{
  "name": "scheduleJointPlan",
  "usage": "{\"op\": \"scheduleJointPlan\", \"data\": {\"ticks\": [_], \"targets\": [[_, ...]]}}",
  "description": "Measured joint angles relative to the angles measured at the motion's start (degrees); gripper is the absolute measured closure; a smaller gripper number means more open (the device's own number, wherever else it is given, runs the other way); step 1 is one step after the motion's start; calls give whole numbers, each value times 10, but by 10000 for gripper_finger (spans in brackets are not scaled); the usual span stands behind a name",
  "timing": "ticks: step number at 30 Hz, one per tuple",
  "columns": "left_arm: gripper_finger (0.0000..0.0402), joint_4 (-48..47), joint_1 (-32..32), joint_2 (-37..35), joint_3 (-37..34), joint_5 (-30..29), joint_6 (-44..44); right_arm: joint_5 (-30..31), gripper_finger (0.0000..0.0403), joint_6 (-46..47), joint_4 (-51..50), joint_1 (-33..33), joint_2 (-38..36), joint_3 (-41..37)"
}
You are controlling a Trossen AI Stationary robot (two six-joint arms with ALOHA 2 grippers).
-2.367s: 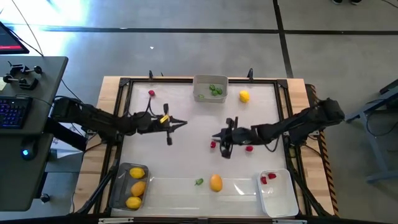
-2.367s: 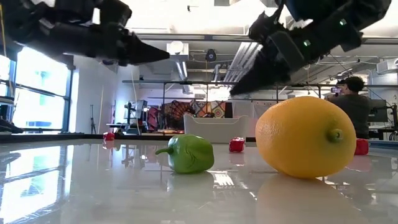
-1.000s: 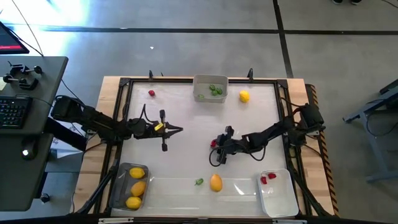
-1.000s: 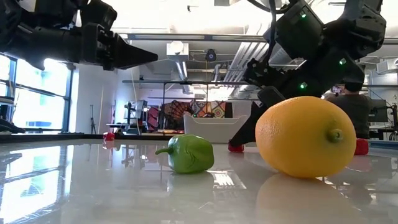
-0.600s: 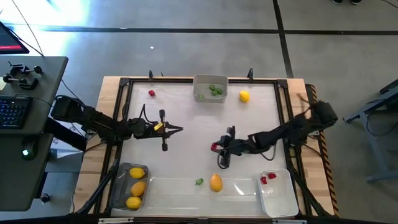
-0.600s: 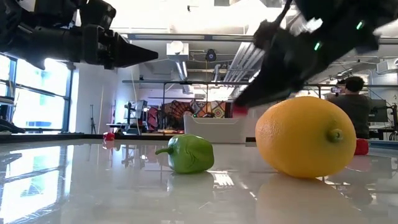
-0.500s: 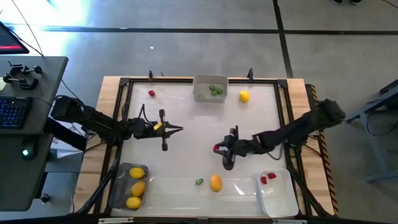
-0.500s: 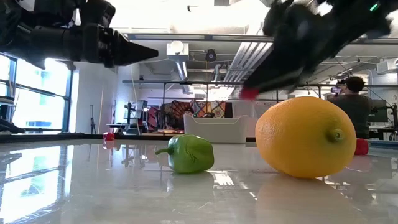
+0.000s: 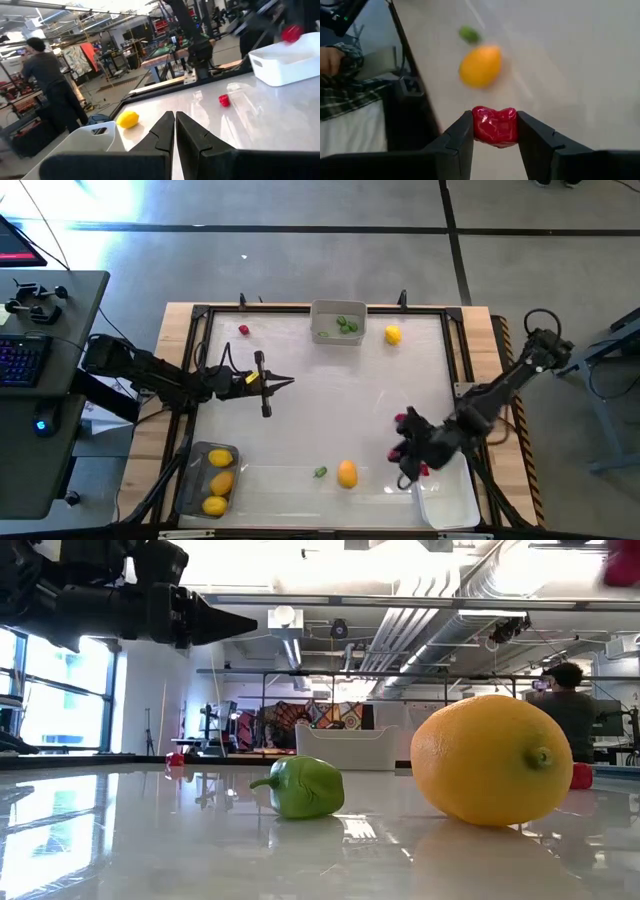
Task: Sort produce into baskets
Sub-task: Put the red chili pepper into the white bin
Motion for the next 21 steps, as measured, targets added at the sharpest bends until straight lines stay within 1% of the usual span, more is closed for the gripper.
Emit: {"op": "scheduleJointPlan", "data": {"ticks": [4, 6, 8, 10, 13, 21], "targets": [[397, 5, 13, 0, 0, 19, -4, 1, 284, 168, -126, 67, 22, 73], [397, 8, 19, 0, 0, 35, -5, -12, 284, 261, -203, 94, 41, 98], [397, 8, 23, 0, 0, 46, -5, -59, 284, 348, -258, 114, 63, 112], [397, 8, 25, 0, 0, 49, -7, -109, 284, 411, -288, 129, 82, 112], [397, 8, 26, 0, 0, 50, -17, -157, 284, 454, -291, 144, 110, 101], [397, 9, 26, 0, 0, 50, -36, -181, 284, 453, -307, 142, 188, 97]]}}
